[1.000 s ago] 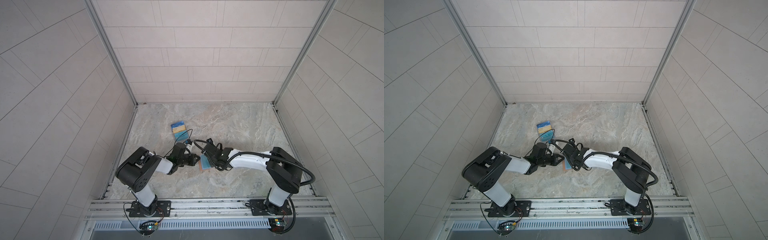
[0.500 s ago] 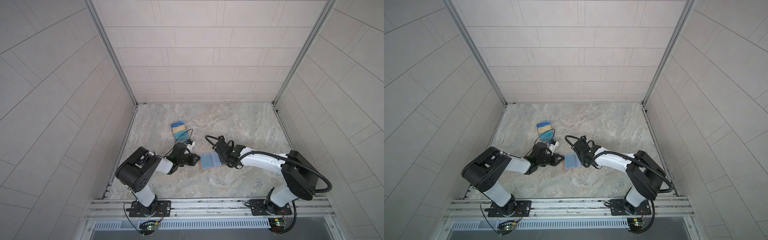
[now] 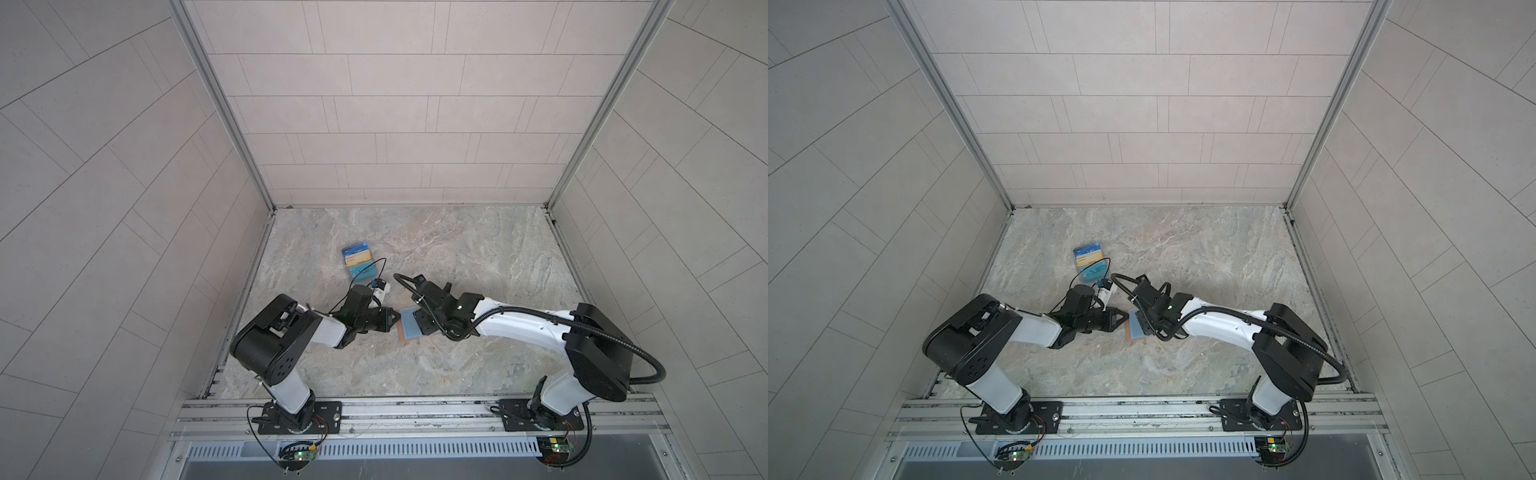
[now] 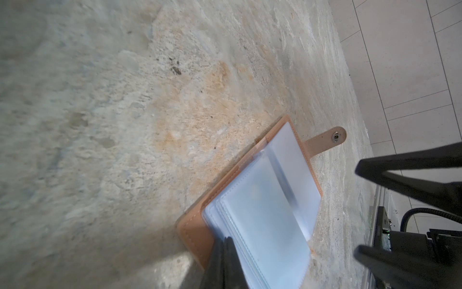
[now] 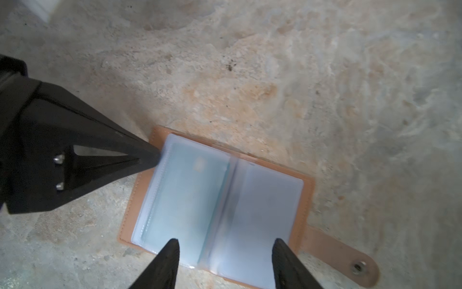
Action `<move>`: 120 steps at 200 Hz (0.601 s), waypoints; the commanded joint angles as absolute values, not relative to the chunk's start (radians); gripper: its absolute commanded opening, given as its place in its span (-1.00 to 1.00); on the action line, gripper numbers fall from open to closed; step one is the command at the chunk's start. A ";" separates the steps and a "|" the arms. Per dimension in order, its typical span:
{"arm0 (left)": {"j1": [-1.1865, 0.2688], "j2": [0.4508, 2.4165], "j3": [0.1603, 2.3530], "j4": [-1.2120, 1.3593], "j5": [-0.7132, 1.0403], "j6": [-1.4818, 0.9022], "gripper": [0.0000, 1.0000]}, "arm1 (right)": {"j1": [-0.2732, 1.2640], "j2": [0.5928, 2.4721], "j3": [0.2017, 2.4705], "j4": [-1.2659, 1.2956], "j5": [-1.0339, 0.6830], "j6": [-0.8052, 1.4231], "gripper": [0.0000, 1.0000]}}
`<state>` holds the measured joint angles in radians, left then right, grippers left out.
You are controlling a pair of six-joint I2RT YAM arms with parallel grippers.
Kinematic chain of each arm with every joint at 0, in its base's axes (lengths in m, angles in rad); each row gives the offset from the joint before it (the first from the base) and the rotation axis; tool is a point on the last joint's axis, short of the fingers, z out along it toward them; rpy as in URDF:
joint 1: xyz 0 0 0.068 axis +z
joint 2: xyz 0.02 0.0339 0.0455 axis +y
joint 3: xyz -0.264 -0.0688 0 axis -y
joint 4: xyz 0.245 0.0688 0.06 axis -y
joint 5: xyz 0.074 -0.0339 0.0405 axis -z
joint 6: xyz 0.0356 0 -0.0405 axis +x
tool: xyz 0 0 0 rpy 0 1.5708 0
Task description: Take the credit cards out of the card holder
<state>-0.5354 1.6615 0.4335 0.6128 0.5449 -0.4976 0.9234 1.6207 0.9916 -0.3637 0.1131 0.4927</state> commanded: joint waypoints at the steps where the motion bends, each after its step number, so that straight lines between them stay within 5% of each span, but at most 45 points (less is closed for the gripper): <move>1: -0.536 1.683 0.431 0.557 0.522 -0.489 -1.00 | 0.949 1.671 1.034 -0.322 0.114 0.523 0.28; 120: -0.536 1.694 0.434 0.559 0.523 -0.486 -1.00 | 0.977 1.804 1.068 -0.303 0.161 0.545 0.27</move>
<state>-0.5354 1.6646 0.4335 0.6170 0.5461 -0.4973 0.9684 1.7866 1.0512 -0.2974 0.1242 0.5255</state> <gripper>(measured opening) 0.054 0.640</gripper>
